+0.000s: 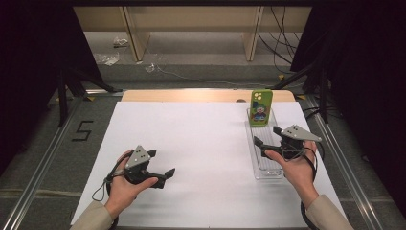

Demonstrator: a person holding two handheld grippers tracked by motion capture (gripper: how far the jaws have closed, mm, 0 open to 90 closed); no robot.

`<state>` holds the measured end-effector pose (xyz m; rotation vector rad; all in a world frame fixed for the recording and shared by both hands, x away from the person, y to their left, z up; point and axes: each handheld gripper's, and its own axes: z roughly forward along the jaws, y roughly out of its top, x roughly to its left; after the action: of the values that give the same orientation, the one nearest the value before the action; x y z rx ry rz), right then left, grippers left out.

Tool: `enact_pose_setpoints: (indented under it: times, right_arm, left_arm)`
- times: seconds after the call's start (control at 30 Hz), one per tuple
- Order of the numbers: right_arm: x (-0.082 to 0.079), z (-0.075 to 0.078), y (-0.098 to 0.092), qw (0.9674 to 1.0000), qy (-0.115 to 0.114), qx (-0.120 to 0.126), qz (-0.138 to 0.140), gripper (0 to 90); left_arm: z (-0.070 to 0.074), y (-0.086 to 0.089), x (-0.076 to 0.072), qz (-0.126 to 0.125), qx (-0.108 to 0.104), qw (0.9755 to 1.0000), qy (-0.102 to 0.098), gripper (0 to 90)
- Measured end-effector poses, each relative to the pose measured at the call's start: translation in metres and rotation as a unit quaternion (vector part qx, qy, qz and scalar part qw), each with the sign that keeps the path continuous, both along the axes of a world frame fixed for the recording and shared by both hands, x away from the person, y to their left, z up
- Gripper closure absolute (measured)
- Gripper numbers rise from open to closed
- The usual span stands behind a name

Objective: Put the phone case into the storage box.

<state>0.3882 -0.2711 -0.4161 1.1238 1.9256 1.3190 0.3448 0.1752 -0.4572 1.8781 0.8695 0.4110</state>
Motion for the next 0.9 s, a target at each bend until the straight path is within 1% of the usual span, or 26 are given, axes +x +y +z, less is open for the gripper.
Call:
enact_pose_setpoints:
  times: [0.7, 0.9]
  right_arm:
    - [-0.02, -0.006, -0.011, 0.9999, -0.003, 0.006, 0.01, 16.1]
    - [-0.025, -0.008, -0.014, 0.9998, -0.006, 0.012, 0.016, 16.1]
  left_arm:
    - [0.0, 0.002, 0.0, 0.001, 0.002, 1.0, -0.001, 1.6]
    - [0.001, 0.002, 0.0, 0.002, 0.0, 1.0, -0.001, 1.6]
